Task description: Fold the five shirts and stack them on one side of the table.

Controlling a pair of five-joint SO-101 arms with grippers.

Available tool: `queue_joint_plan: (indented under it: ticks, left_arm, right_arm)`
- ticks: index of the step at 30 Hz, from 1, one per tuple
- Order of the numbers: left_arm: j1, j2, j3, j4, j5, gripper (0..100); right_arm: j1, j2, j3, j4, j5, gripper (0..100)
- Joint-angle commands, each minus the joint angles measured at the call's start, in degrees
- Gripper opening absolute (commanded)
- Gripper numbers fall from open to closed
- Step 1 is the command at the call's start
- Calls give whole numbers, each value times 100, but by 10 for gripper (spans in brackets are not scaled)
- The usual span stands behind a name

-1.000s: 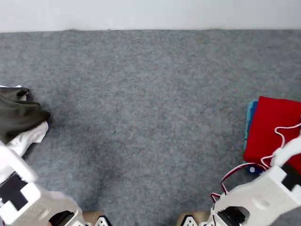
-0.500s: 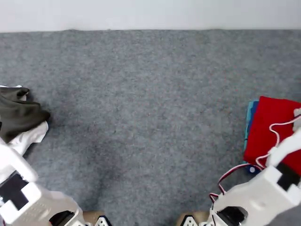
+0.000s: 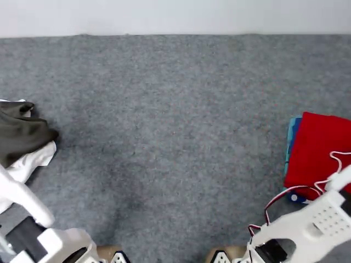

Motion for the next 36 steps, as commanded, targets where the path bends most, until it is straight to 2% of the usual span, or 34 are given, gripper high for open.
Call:
queue_joint_plan:
  ticks: [1, 7, 10, 14, 20, 24, 29, 33, 36]
  left_arm:
    - [202, -536, 189, 132, 18, 15]
    - [730, -1196, 409, 123, 18, 15]
    - [782, -1152, 462, 105, 18, 15]
    - [624, -747, 708, -123, 18, 24]
    - [158, 422, 954, -615, 18, 175]
    - [-62, 1116, 884, -1415, 18, 180]
    - [-26, 1618, 330, -1829, 44, 179]
    - [0, 2004, 75, -2426, 378, 179]
    - [26, 2277, -92, -2514, 422, 179]
  right_arm:
    - [-31, -418, -774, 400, -70, 9]
    - [-505, -1420, -1116, 1560, -70, 9]
    - [-787, -1754, -1055, 1982, -79, 9]
    - [-971, -2132, -721, 1965, -527, 9]
    - [-1297, -2782, 237, 1974, -756, 9]
    - [-1578, -3319, 1081, 1965, -756, 9]
    - [-1956, -3943, 2066, 1930, -756, 9]
    - [-2158, -4286, 2611, 1930, -765, 9]
    - [-2185, -4409, 2796, 1930, -765, 9]
